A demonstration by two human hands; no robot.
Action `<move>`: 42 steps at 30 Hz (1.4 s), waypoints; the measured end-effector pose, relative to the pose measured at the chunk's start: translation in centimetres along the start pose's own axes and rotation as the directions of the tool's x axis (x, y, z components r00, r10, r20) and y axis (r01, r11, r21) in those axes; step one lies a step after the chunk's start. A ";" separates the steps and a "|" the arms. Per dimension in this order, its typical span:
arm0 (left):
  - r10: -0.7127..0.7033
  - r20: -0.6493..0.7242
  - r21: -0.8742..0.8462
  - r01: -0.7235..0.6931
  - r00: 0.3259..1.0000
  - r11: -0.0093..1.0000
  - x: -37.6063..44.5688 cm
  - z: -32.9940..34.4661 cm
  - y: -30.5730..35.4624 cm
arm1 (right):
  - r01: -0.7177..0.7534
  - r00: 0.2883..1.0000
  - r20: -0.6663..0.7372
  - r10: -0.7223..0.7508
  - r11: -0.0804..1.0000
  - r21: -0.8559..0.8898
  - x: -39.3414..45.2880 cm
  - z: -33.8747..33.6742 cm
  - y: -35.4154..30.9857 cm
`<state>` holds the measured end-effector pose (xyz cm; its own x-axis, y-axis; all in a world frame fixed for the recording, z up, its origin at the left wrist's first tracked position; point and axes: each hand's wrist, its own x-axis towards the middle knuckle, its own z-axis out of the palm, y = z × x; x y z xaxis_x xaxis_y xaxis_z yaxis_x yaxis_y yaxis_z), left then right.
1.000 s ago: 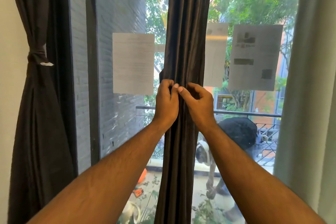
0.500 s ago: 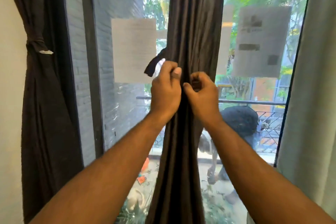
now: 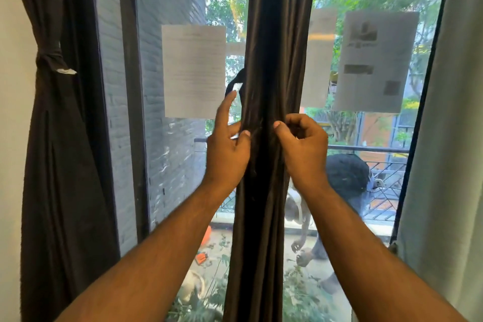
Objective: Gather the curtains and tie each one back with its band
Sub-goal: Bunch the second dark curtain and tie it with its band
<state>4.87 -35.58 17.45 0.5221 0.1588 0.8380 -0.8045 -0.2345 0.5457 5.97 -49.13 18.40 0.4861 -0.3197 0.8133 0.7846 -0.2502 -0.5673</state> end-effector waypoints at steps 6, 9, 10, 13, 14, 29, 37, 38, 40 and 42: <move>-0.055 -0.025 0.018 0.056 0.998 0.998 -0.8 -0.3 -2.6 | -0.087 0.996 -0.008 0.087 0.996 0.027 0.1 -0.8 0.7; -0.065 0.072 -0.057 0.070 0.995 0.996 -2.2 2.2 -2.0 | -0.089 0.988 0.138 0.076 0.992 0.088 -0.2 0.6 0.3; -0.084 0.065 -0.104 0.090 0.994 0.991 -2.1 2.4 -1.9 | -0.101 0.985 0.154 0.083 0.989 0.109 -0.1 0.6 0.2; -0.113 0.064 -0.145 0.121 0.992 0.982 -1.5 1.9 -1.6 | -0.129 0.975 0.200 0.093 0.975 0.179 0.1 0.0 0.4; -0.106 0.072 -0.135 0.115 0.992 0.984 -1.2 1.7 -1.4 | -0.139 0.969 0.227 0.094 0.971 0.192 0.0 -0.2 0.7; -0.330 0.331 -0.014 0.354 0.884 0.935 5.8 1.0 1.7 | -0.216 0.971 0.121 0.206 0.973 0.082 -1.9 1.6 0.8; -0.383 0.308 -0.216 0.456 0.871 0.863 6.9 2.1 -0.7 | -0.496 0.868 0.303 0.394 0.729 0.471 0.7 0.9 2.3; -0.392 0.354 -0.234 0.486 0.849 0.842 7.0 2.3 -1.0 | -0.534 0.845 0.359 0.395 0.635 0.558 1.3 0.7 2.8; -0.380 0.418 -0.259 0.509 0.825 0.821 7.0 2.7 -1.4 | -0.589 0.808 0.459 0.368 0.515 0.623 2.3 0.3 4.1; -0.361 0.435 -0.332 0.519 0.825 0.787 7.0 3.4 -2.3 | -0.633 0.772 0.537 0.341 0.492 0.598 3.2 0.0 5.6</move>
<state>11.31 -37.21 22.05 0.8442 -0.2012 0.4968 -0.4563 0.2167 0.8630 11.93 -51.57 17.81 0.8494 0.1582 0.5036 0.3084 0.6255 -0.7167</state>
